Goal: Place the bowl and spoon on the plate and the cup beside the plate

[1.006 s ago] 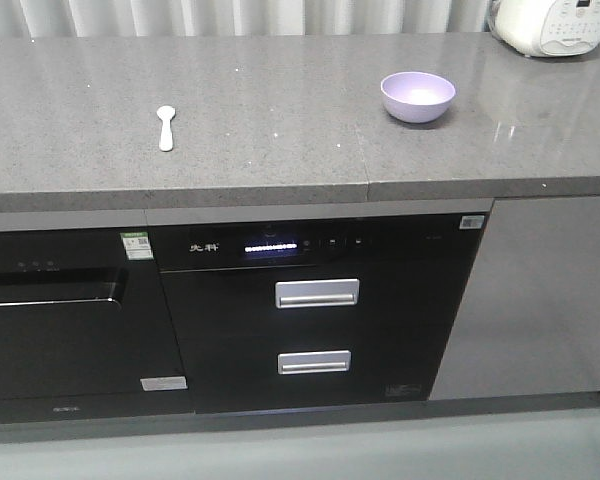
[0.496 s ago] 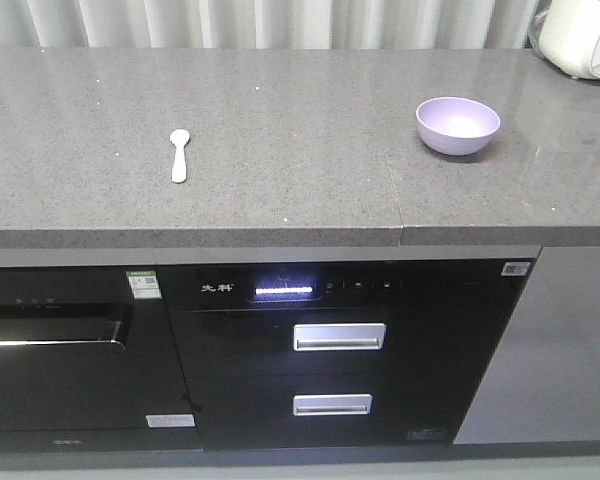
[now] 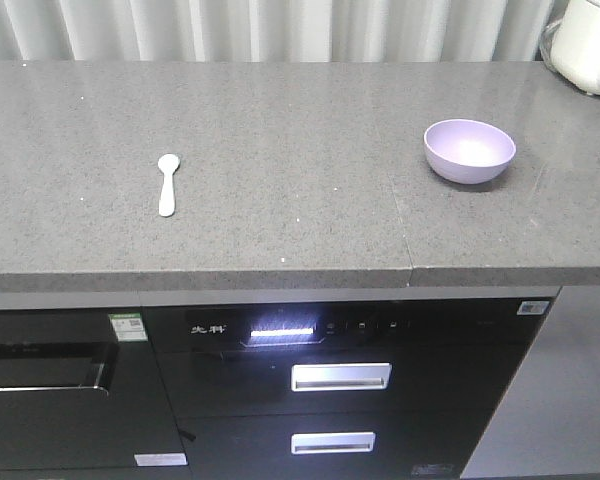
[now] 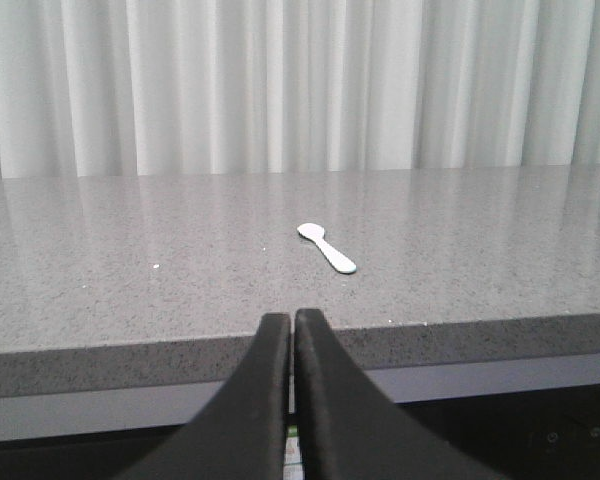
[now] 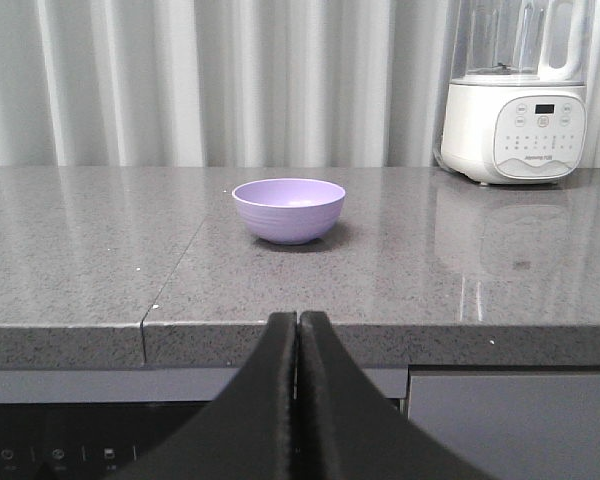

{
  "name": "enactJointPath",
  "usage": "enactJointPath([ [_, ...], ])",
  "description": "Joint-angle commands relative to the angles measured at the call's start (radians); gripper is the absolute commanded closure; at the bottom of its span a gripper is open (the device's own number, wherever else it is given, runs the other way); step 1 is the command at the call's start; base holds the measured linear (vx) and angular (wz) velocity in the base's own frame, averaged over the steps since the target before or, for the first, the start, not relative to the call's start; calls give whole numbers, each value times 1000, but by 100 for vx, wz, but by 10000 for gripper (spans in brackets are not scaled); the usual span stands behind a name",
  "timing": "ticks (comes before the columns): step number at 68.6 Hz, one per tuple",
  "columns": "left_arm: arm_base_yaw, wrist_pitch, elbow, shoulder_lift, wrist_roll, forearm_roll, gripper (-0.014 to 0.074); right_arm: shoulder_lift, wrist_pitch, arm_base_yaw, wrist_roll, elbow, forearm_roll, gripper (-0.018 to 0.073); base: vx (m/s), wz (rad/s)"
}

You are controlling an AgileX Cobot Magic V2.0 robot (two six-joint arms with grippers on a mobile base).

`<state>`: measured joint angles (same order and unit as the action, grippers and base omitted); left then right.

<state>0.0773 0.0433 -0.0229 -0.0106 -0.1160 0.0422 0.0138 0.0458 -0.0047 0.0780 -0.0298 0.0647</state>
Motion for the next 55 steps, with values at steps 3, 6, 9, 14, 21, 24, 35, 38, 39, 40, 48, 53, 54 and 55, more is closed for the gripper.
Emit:
enactJointPath([
  [3, 6, -75, 17, -13, -6, -5, 603, 7, -72, 1, -2, -7, 7, 566, 15, -1],
  [6, 6, -75, 17, -13, -6, -5, 603, 7, -72, 1, -2, -7, 7, 566, 16, -1],
  [9, 6, -75, 17, -13, -6, -5, 603, 7, -72, 1, -2, -7, 7, 566, 16, -1],
  [14, 6, -75, 17, -13, -6, -5, 603, 7, -72, 1, -2, -7, 7, 566, 16, 0],
  [21, 6, -75, 17, -13, -6, -5, 603, 7, -72, 1, -2, -7, 7, 566, 16, 2],
  [24, 6, -75, 17, -13, -6, -5, 603, 7, -73, 1, -2, -7, 7, 566, 16, 3],
  [35, 6, -75, 17, -13, -6, -5, 603, 7, -72, 1, -2, -7, 7, 566, 16, 5],
  [38, 6, -75, 17, -13, -6, -5, 603, 7, -72, 1, -2, -7, 7, 566, 16, 4],
  [39, 6, -75, 17, -13, -6, -5, 603, 7, -72, 1, -2, -7, 7, 566, 16, 4],
  [40, 6, -75, 17, -13, -6, -5, 603, 7, -72, 1, -2, -7, 7, 566, 16, 5],
  [48, 6, -75, 17, -13, -6, -5, 603, 7, -72, 1, -2, -7, 7, 566, 16, 4],
  [53, 6, -75, 17, -13, -6, -5, 603, 7, -72, 1, -2, -7, 7, 566, 15, 5],
  [54, 6, -75, 17, -13, -6, -5, 603, 7, -72, 1, -2, -7, 7, 566, 14, 5],
  [55, 6, -75, 17, -13, -6, -5, 603, 7, -72, 1, -2, -7, 7, 566, 14, 6],
])
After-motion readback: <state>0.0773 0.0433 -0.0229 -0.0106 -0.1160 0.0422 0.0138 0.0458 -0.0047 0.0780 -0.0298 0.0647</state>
